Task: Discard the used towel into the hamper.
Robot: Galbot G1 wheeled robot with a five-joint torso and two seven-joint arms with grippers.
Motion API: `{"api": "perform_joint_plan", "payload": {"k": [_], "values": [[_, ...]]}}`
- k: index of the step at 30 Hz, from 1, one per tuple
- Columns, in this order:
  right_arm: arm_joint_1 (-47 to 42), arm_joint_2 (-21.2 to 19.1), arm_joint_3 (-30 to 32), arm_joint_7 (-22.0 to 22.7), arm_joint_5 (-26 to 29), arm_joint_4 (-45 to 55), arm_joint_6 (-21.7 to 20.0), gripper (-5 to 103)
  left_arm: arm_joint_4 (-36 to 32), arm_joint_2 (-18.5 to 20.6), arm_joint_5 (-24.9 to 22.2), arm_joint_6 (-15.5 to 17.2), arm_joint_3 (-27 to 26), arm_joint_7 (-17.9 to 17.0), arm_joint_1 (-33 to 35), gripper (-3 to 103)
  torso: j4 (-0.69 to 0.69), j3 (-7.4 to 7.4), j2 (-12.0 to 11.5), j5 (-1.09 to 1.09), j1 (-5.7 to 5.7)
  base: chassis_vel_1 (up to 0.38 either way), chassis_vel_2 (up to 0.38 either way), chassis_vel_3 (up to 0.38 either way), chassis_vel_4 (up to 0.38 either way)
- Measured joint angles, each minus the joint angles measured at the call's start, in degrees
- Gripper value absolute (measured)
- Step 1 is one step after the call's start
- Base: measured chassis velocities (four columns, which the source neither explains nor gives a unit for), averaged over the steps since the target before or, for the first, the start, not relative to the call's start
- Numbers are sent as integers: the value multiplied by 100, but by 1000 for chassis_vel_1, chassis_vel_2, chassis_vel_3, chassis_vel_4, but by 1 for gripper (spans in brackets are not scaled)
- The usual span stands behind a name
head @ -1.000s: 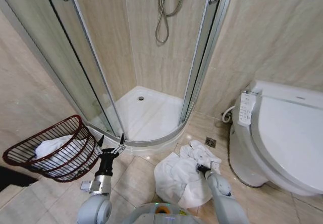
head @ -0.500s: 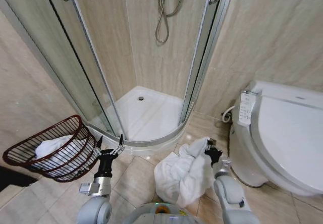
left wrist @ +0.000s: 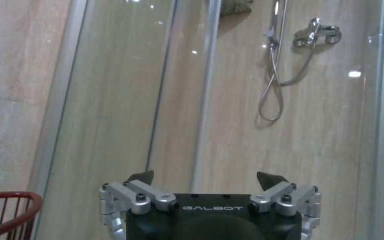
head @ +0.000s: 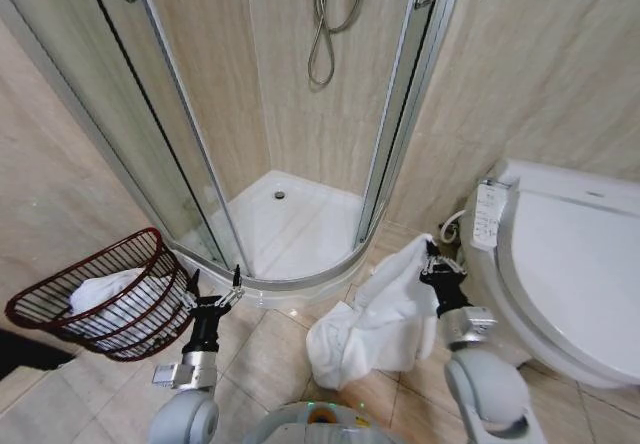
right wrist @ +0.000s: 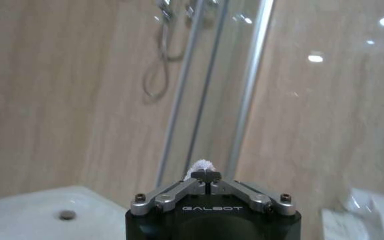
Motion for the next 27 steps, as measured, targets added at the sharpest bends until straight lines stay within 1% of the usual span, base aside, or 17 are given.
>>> {"api": "perform_joint_plan", "payload": {"k": [2, 3, 4, 6, 7, 8, 10, 12, 15, 19, 27], "values": [[-69, -169, 13, -1, 212, 194, -138, 0, 18, 0, -28, 0, -45, -8, -31, 100, 0, 0, 0, -3, 0, 0, 0, 0, 0], [-87, -235, 18, 33, 340, 210, -235, 0, 18, 2, -36, 0, -63, -10, -33, 100, 0, 0, 0, -1, 0, 0, 0, 0, 0], [-87, -235, 18, 33, 340, 210, -235, 0, 18, 2, -36, 0, -63, -10, -33, 100, 0, 0, 0, -1, 0, 0, 0, 0, 0], [-110, -365, 68, 165, 642, 212, -431, 0, -5, 3, -44, 0, -83, -10, -30, 100, 0, 0, 0, 2, 0, 0, 0, 0, 0], [-138, -450, 145, 285, 835, 212, -465, 0, -30, -6, -44, 0, -91, -10, -25, 100, 1, 0, 0, 1, 0, 0, 0, 0, 0], [-158, -500, 227, 357, 907, 213, -449, 0, -41, -16, -44, 1, -91, -10, -28, 100, 1, 0, 0, 1, 0, 0, 0, 0, 0], [-171, -528, 289, 396, 944, 213, -439, 0, -45, -23, -44, 3, -91, -10, -32, 100, 1, 0, 0, 1, 0, 0, 0, 0, 0], [-237, -626, 558, 502, 1101, 206, -416, 0, -47, -58, -43, 22, -82, -10, -62, 100, 0, 0, 0, 0, 0, 0, 0, 0, 0], [-253, -699, 693, 577, 1224, 196, -467, 0, -31, -92, -39, 38, -101, -10, -100, 100, 0, 0, 0, 0, 0, 0, 0, 0, 0], [-169, -729, 718, 617, 1316, 184, -550, 0, -22, -93, -53, 58, -149, -11, -149, 100, 0, 0, 0, 0, 0, 0, 0, 0, 0], [182, -754, 695, 699, 1501, 164, -608, 0, -13, 75, -240, 107, -350, 45, -215, 100, 1, 0, 0, 0, 0, 0, 0, 0, 0]]}}
